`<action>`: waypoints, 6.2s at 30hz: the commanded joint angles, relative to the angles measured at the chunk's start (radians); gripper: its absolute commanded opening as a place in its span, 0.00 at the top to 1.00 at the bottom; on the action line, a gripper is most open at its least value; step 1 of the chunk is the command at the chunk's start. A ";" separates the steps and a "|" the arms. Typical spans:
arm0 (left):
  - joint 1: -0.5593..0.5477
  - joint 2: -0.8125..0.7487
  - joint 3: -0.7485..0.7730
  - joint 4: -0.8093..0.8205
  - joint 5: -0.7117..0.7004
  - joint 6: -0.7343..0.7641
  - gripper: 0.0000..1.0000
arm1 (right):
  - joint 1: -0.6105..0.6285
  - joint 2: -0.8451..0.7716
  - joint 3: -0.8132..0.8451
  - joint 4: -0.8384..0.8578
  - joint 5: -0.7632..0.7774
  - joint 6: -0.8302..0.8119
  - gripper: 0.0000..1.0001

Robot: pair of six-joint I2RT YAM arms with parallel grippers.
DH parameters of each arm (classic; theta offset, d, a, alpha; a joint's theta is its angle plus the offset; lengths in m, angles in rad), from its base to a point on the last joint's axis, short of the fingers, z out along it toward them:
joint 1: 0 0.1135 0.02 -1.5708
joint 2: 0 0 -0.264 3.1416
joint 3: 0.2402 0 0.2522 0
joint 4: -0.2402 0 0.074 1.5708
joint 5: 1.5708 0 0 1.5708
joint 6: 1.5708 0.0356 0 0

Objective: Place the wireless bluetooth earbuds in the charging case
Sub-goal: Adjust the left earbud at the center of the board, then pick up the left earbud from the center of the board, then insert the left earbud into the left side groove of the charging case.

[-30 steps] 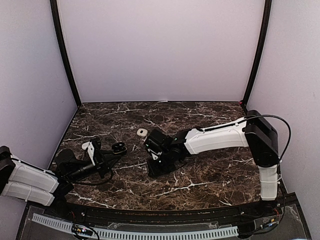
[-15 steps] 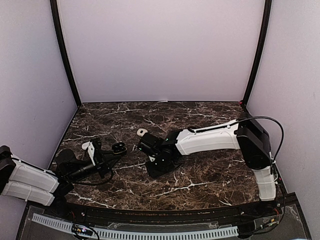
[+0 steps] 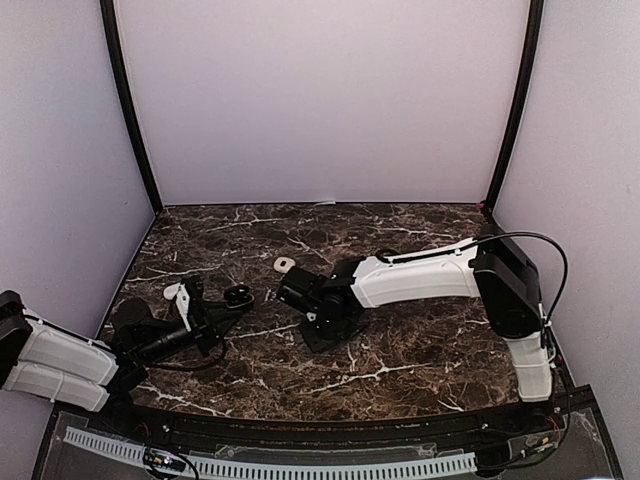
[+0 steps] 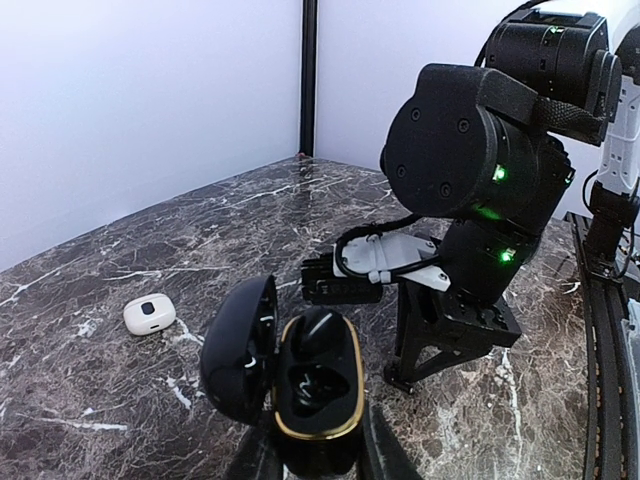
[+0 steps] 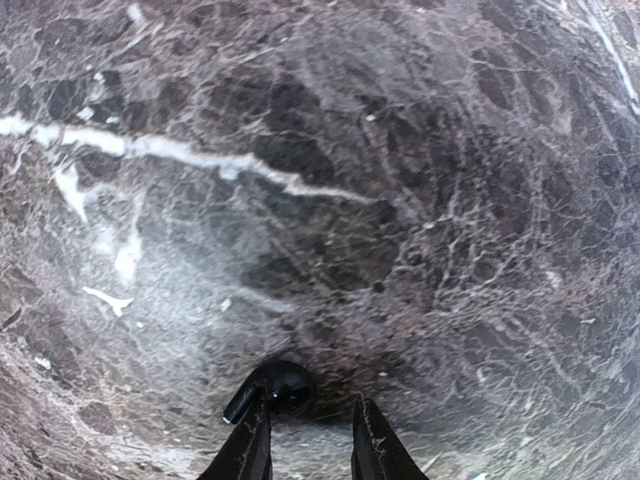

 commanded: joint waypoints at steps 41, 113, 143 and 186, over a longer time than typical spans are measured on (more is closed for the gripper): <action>0.006 0.002 0.015 0.025 0.012 -0.011 0.81 | -0.112 0.022 0.097 -0.137 -0.050 0.458 0.62; -0.015 0.407 0.300 0.336 0.695 -0.372 0.86 | -0.113 -0.657 -0.496 0.978 -0.687 -0.558 1.00; -0.154 0.363 0.536 -0.210 0.404 0.163 0.87 | -0.114 -0.761 -0.757 1.200 -0.620 -0.852 1.00; -0.222 0.407 0.491 0.040 0.091 0.105 0.87 | 0.023 -0.651 -0.863 1.624 -0.128 -0.712 1.00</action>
